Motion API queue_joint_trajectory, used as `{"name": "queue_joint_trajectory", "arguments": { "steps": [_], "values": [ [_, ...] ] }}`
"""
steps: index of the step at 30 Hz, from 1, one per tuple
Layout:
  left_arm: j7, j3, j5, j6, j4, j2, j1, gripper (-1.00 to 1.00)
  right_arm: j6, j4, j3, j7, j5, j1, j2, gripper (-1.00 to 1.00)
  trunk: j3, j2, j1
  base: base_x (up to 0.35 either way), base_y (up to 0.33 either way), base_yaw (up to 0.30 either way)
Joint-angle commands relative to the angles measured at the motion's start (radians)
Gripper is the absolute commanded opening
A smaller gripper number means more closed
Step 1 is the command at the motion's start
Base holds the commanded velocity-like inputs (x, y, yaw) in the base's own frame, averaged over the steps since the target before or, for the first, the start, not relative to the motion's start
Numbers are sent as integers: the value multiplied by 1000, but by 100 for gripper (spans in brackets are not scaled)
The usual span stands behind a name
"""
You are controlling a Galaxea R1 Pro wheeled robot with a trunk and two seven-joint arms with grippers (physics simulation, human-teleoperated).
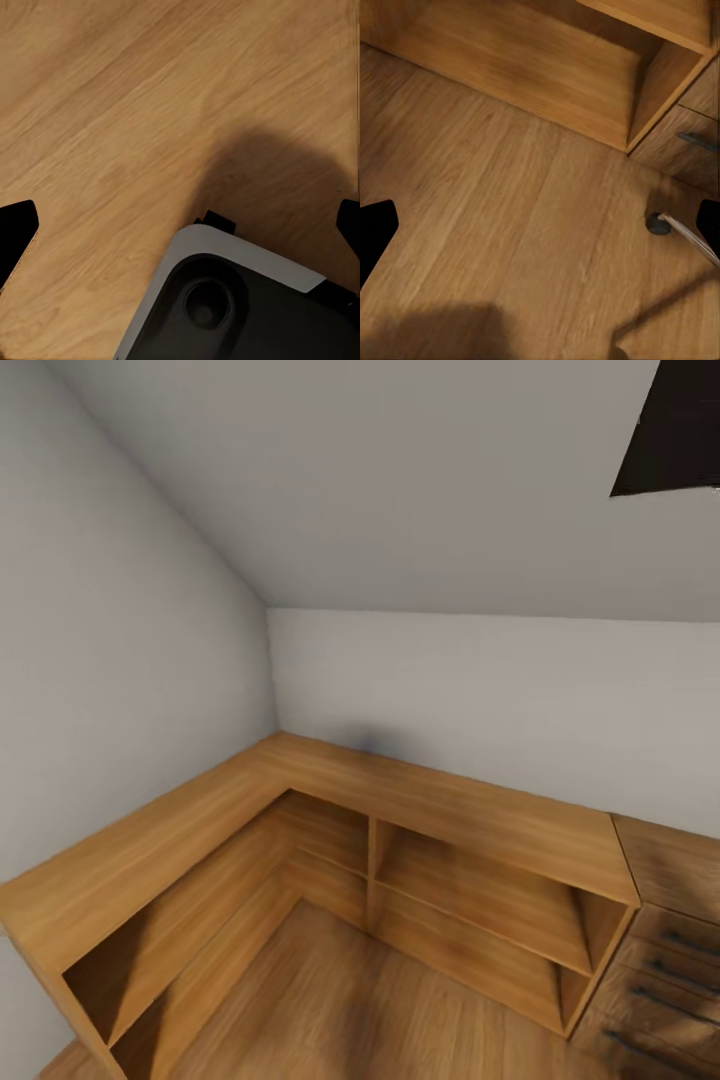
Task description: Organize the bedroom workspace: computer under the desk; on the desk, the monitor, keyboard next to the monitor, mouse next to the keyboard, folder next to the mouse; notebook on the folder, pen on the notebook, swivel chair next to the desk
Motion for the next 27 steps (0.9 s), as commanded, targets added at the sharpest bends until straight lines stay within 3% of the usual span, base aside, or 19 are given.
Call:
{"name": "queue_joint_trajectory", "arguments": {
  "steps": [1,17,27],
  "values": [
    [7,-9,4,-2,-1,0,0,100,-3,2,9,-5,-3,-1,0,100,-1,-1,0,197,106,-297],
    [7,-9,4,-2,-1,0,0,100,-1,2,5,-5,-14,-1,0,100,0,-1,0,42,22,-293],
    [7,-9,4,-2,-1,0,0,100,22,1,-9,-6,-20,-1,1,100,-12,-1,0,0,0,-178]
  ]
}}
